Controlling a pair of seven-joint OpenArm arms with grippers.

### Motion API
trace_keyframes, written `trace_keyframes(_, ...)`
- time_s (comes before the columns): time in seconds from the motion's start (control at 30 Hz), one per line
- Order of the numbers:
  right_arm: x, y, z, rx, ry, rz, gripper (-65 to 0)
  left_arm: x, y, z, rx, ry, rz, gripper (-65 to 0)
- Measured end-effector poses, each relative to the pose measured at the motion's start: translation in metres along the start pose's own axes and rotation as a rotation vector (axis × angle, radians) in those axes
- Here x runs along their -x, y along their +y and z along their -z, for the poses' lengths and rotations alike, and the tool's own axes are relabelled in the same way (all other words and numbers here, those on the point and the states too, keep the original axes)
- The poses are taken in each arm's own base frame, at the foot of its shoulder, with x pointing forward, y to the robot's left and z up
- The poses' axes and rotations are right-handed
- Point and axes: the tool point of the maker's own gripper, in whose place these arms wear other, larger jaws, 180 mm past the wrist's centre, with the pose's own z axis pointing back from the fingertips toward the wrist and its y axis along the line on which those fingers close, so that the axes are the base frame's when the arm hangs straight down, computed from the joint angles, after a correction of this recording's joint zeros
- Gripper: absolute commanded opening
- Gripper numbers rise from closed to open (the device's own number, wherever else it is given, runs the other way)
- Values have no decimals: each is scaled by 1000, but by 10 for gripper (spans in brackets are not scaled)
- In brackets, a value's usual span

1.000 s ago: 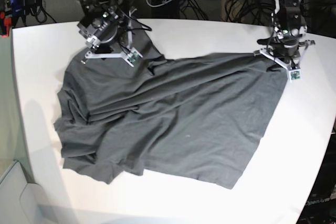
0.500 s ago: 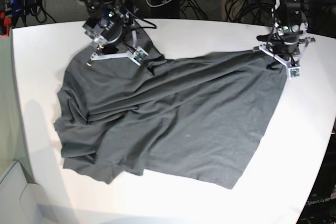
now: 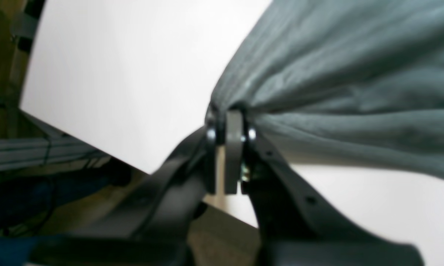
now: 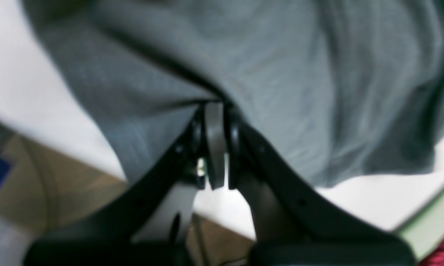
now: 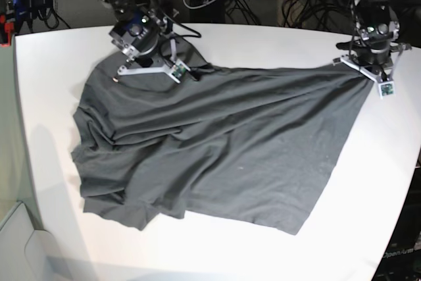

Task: Layout the t-shirt on the table in an organized manner, then fold the t-shirt properly
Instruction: 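Regrasp the t-shirt shoulder edge with the right gripper, then lift the t-shirt with both grippers and swing it across the table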

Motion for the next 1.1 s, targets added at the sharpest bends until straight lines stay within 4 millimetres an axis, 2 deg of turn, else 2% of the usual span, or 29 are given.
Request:
trace_keyframes(0.07, 5, -4, -13, 18, 16, -11, -650, -8, 5, -9, -9, -30, -7, -649)
trace_keyframes(0.17, -16, -38, -39, 116, -70, 32, -650, -12, 4, -17, -7, -50, -10, -649)
trace_keyframes(0.23, -20, -60, -43, 158, -87, 79, -650, -16, 1, -21, -1, -64, -18, -649)
trace_keyframes(0.3, -6, -73, -42, 179, -60, 136, -650, -18, 0, -26, 3, -76, -19, -649)
trace_keyframes(0.37, 12, -84, -42, 199, -15, 191, -650, -10, 0, -27, 3, -50, -16, -649)
trace_keyframes(0.43, 14, -100, -44, 232, -31, 233, -650, 0, 0, -28, 4, -18, -14, -649)
trace_keyframes(0.5, 9, -115, -48, 262, -83, 271, -650, -2, -1, -28, 5, -23, -15, -649)
trace_keyframes(0.57, 20, -127, -50, 286, -76, 320, -650, -6, -1, -28, 6, -42, -20, -649)
trace_keyframes(0.63, 31, -132, -50, 300, -57, 347, -650, -2, 2, -29, 0, -27, -28, -649)
trace_keyframes(0.73, 29, -132, -50, 302, -80, 345, -650, 1, 0, -29, -2, -22, -41, -649)
trace_keyframes(0.9, 34, -116, -43, 268, -83, 330, -650, 4, -7, -29, 9, -11, -66, -649)
trace_keyframes(0.97, 22, -128, -48, 295, -128, 327, -650, -13, -13, -26, 14, -38, -76, -649)
trace_keyframes(1.1, -12, -180, -74, 410, -240, 316, -650, -71, -41, -22, 88, -146, -90, -649)
